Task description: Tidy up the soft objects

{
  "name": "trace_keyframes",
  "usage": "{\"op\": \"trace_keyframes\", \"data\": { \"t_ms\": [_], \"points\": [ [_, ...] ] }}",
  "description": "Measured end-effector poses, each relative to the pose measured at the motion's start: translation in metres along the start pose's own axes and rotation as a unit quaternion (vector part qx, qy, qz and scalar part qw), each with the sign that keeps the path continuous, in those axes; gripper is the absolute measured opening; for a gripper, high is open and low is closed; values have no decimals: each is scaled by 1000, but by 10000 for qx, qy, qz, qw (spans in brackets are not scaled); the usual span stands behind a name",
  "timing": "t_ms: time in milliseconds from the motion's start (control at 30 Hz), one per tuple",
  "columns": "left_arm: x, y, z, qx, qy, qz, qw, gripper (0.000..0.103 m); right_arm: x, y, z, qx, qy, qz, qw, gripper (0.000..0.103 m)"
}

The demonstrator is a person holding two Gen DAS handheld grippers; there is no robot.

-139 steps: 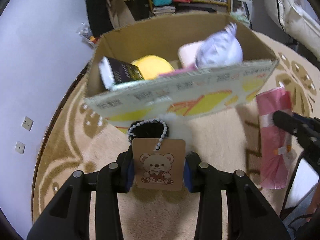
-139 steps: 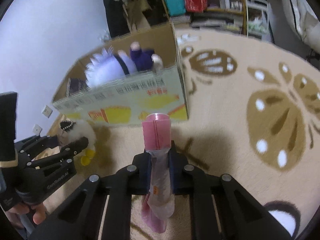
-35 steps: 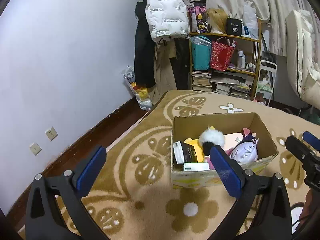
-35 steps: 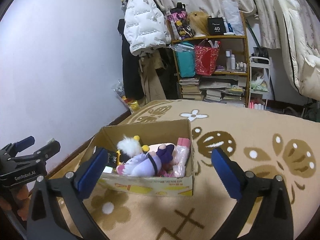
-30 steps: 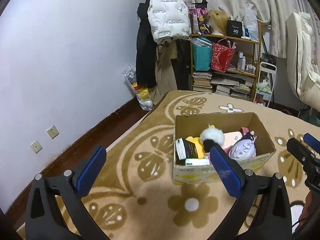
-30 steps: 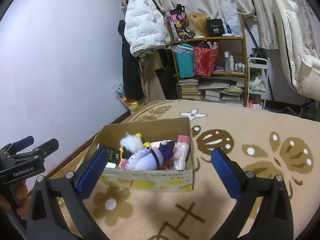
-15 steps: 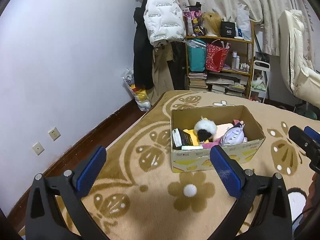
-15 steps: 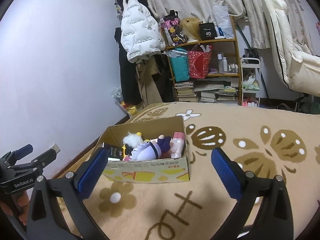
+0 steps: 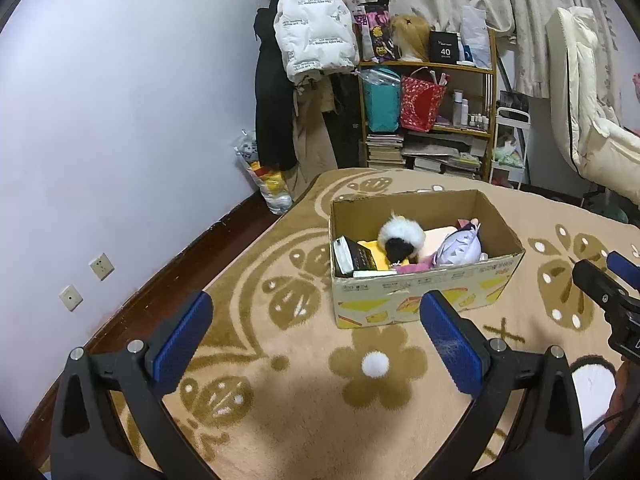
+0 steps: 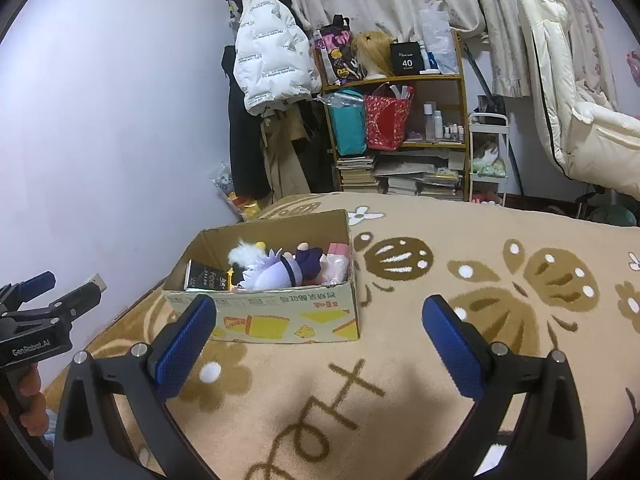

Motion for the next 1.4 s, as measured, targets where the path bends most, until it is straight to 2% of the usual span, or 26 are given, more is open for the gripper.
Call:
{"op": "trace_keyframes", "data": {
  "t_ms": [167,300,733,1400],
  "points": [
    [1,8,4,143,66,-343,9993,102,5,2,3,-42,92,-41,9999,103],
    [4,9,11,137,179,-375,9990,102,8,2,5,-28,151,-62,9999,103],
    [6,-10,15,-69,102,247,9996,102,11,1,9,-60,188,57,9998,103],
    [9,-14,16,-101,125,341,9993,102,8,-5,5,-122,95,257,9996,103]
  ]
}}
Point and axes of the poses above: each gripper's, at about its wrist camera, not at the fingertips, and z roughly the way its jaws point, y to its left, x to its underside, the point moved 9 cm from there along z, roughly the way its jaws point, and after that the axes turned 8 degrees about -x, right-handed, at the moved point
